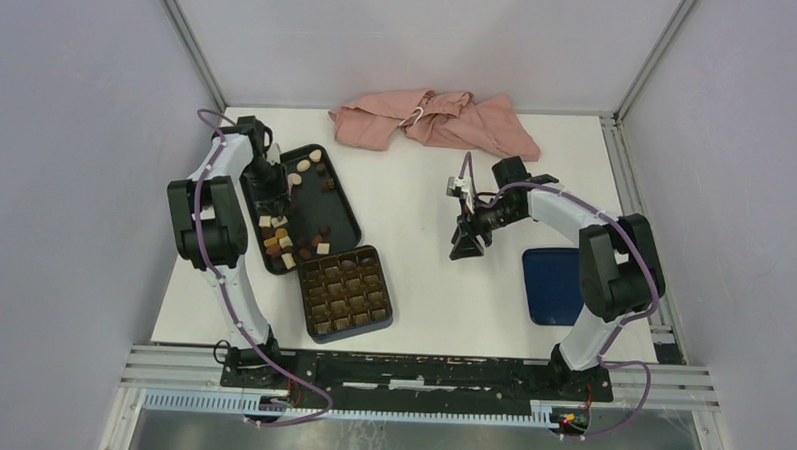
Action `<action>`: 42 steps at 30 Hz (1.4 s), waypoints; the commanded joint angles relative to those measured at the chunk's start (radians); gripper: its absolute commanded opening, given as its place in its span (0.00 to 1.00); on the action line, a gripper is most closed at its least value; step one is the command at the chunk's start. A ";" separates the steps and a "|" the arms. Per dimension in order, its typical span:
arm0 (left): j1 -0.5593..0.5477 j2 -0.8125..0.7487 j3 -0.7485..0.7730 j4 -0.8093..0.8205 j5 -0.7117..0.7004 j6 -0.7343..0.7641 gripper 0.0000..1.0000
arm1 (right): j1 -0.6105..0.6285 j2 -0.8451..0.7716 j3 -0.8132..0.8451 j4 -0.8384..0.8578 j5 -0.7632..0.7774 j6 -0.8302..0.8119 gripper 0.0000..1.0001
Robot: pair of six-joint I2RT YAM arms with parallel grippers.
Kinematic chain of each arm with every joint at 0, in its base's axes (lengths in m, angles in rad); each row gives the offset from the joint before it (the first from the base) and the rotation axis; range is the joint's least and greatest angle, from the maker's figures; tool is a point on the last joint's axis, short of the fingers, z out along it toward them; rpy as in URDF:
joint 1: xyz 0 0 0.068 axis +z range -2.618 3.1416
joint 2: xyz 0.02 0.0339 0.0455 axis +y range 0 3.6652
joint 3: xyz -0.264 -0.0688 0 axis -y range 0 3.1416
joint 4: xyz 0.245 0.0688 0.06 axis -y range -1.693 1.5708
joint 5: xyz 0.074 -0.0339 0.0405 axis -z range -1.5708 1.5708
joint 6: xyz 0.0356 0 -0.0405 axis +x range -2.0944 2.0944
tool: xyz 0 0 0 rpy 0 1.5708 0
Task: Pack the chocolate
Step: Pick up the fake chocolate from the plate.
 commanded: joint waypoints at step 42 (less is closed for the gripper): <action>-0.028 -0.157 -0.035 0.006 0.067 0.017 0.02 | -0.002 0.026 0.054 -0.035 -0.036 -0.042 0.60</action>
